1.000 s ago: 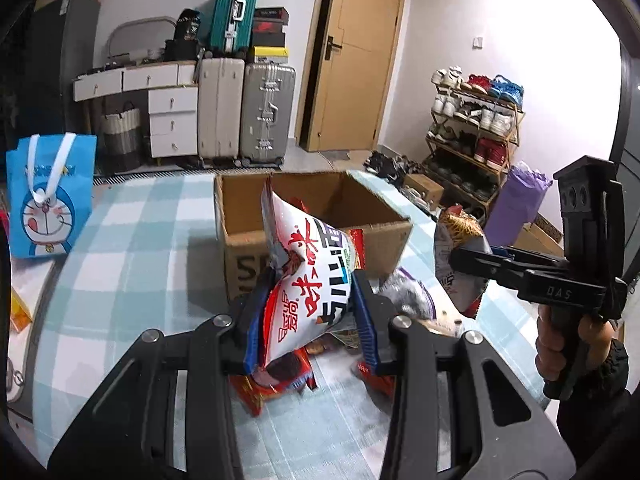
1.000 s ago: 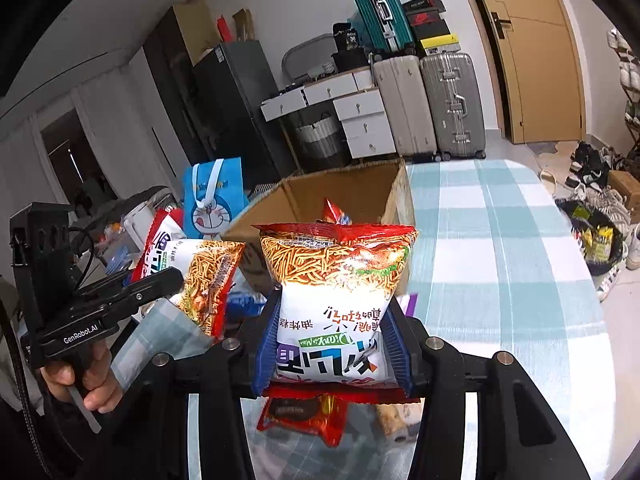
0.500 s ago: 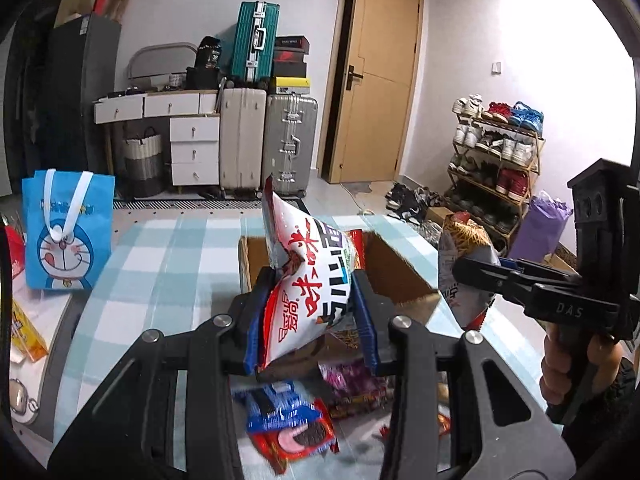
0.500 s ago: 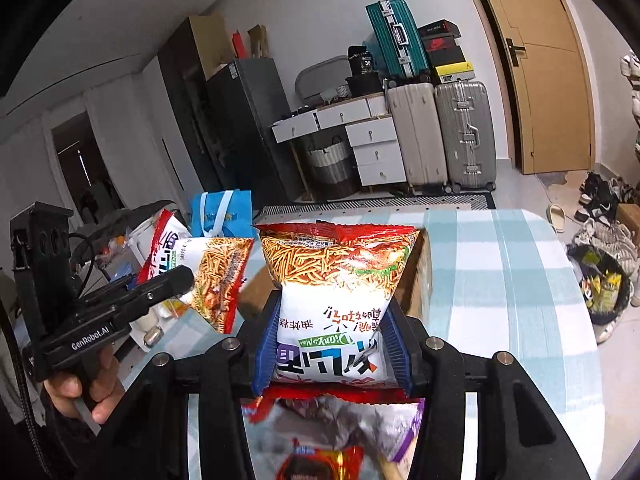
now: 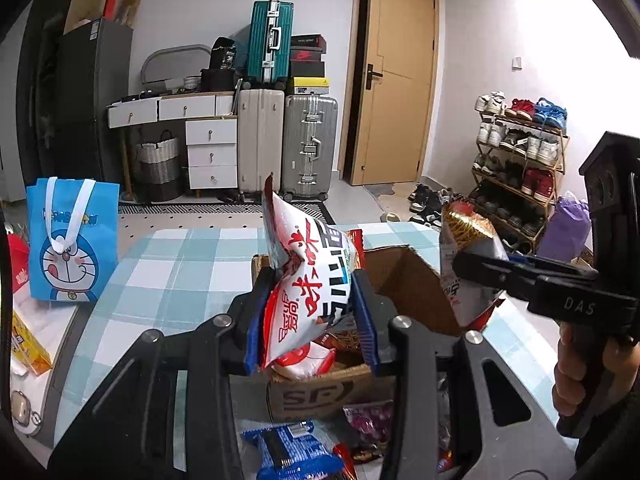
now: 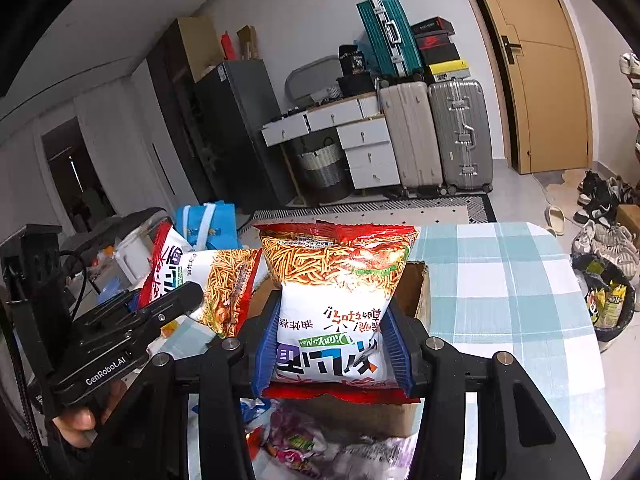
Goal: Organize snacks
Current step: 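Carry both bags over the box and release them inside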
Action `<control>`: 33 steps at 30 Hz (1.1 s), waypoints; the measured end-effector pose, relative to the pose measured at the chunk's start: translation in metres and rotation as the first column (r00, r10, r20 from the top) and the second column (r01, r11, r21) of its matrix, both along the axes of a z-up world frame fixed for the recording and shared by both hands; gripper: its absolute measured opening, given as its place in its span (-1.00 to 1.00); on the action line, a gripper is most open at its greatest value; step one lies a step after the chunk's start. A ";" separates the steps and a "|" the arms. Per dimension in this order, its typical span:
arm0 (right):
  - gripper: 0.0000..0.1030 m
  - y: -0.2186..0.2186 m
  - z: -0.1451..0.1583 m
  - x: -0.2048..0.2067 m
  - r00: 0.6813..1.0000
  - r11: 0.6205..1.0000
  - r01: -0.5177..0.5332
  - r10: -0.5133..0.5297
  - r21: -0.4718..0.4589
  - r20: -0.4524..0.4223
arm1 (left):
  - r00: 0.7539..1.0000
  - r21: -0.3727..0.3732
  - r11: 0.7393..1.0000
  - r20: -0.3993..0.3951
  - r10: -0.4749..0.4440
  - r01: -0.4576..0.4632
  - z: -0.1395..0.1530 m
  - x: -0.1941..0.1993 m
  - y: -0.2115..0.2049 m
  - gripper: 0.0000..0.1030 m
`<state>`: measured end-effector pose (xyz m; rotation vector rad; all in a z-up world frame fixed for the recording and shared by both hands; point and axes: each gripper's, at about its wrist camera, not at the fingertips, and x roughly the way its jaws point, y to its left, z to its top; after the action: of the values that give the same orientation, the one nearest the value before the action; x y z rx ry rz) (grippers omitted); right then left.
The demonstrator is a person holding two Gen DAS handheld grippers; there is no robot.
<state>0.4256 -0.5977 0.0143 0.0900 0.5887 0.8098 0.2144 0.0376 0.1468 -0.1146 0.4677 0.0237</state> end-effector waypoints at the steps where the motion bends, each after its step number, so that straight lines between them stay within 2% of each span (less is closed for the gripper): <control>1: -0.07 0.004 -0.002 0.004 1.000 1.000 -0.002 0.002 -0.008 -0.005 | 1.000 -0.003 1.000 -0.003 0.005 -0.005 -0.003 0.005 0.000 -0.32; 10: -0.07 0.027 -0.028 0.024 0.999 0.998 -0.020 0.018 -0.061 -0.029 | 0.998 0.035 0.998 -0.030 0.051 -0.050 -0.039 0.040 -0.002 -0.32; 21: -0.07 0.053 -0.047 0.031 0.998 0.986 -0.061 0.057 -0.157 -0.027 | 0.994 -0.005 0.997 -0.085 0.073 -0.074 -0.073 0.067 0.005 -0.32; 33: -0.07 0.062 -0.064 0.033 0.998 0.974 -0.058 0.049 -0.218 -0.047 | 0.986 0.024 0.997 -0.152 0.071 -0.068 -0.098 0.074 0.007 -0.30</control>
<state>0.4582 -0.5360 -0.0494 -0.1124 0.7184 0.7921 0.2879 0.0446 0.0486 -0.1114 0.6168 0.1064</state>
